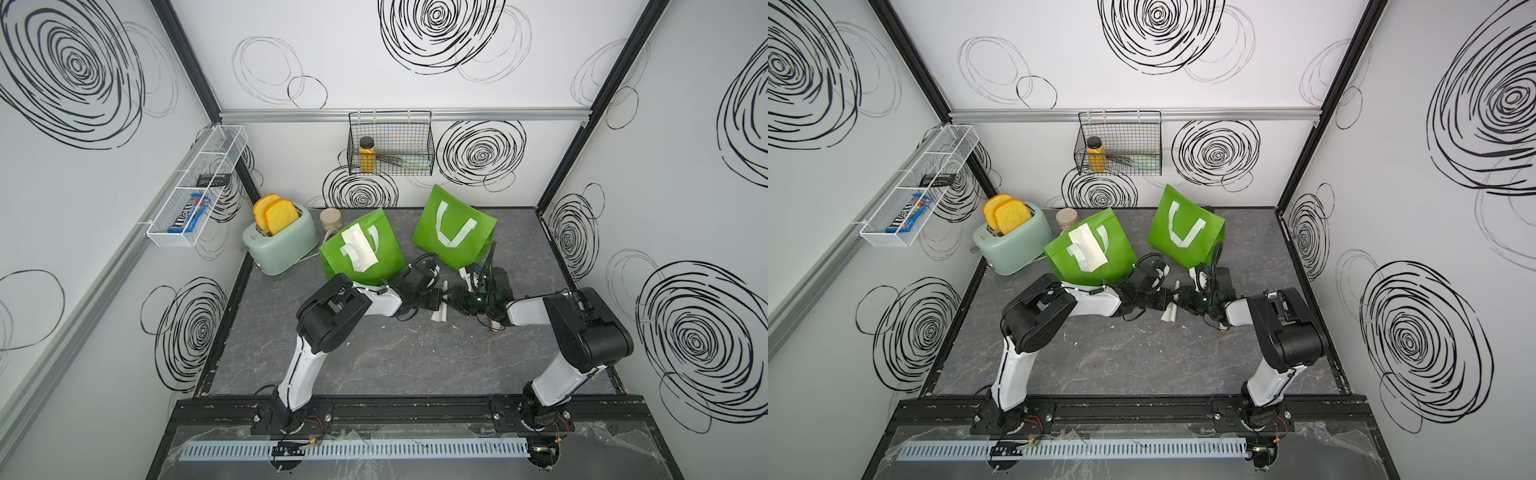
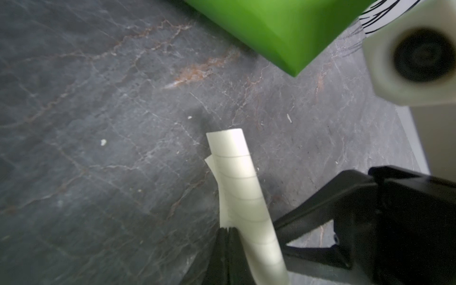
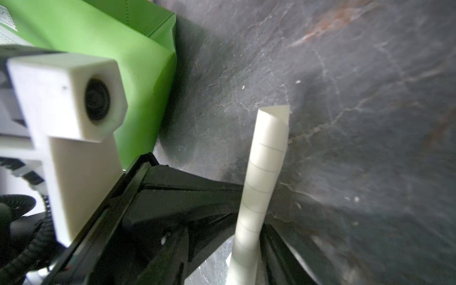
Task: Staple the receipts to the bags
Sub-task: Pick up the receipt from the center of the board.
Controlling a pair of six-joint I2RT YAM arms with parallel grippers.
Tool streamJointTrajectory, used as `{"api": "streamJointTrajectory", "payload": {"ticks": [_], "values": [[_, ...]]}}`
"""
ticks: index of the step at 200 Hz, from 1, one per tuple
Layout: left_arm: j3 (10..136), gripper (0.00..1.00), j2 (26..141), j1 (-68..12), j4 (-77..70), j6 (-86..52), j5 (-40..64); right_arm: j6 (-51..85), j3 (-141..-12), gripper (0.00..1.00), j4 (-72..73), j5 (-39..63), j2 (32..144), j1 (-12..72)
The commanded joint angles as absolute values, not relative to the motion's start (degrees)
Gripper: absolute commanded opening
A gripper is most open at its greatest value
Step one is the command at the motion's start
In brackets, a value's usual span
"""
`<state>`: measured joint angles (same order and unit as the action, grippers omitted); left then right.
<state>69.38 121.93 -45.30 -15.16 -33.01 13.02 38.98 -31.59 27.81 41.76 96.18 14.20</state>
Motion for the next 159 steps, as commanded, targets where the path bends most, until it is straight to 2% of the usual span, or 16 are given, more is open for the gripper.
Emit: {"api": "streamJointTrajectory", "payload": {"ticks": [1,86,89,97,159], "values": [[68.12,0.05,122.53,-45.44,-11.29,-33.0,14.02,39.81,-30.5,0.52,31.09,43.99,94.06,13.43],[68.12,0.05,122.6,-45.53,-11.0,-32.61,14.44,39.01,-28.59,0.52,31.51,40.98,91.13,11.29],[68.12,0.01,122.65,-45.51,-11.02,-32.61,14.42,39.02,-28.37,0.53,31.79,41.01,90.92,11.33],[68.12,0.0,122.73,-45.53,-10.99,-32.61,14.5,38.96,-28.45,0.52,31.65,41.28,90.71,11.33],[68.47,0.0,122.95,-45.69,-10.31,-31.92,15.27,36.23,-31.94,0.52,30.59,42.27,94.54,10.29]]}}
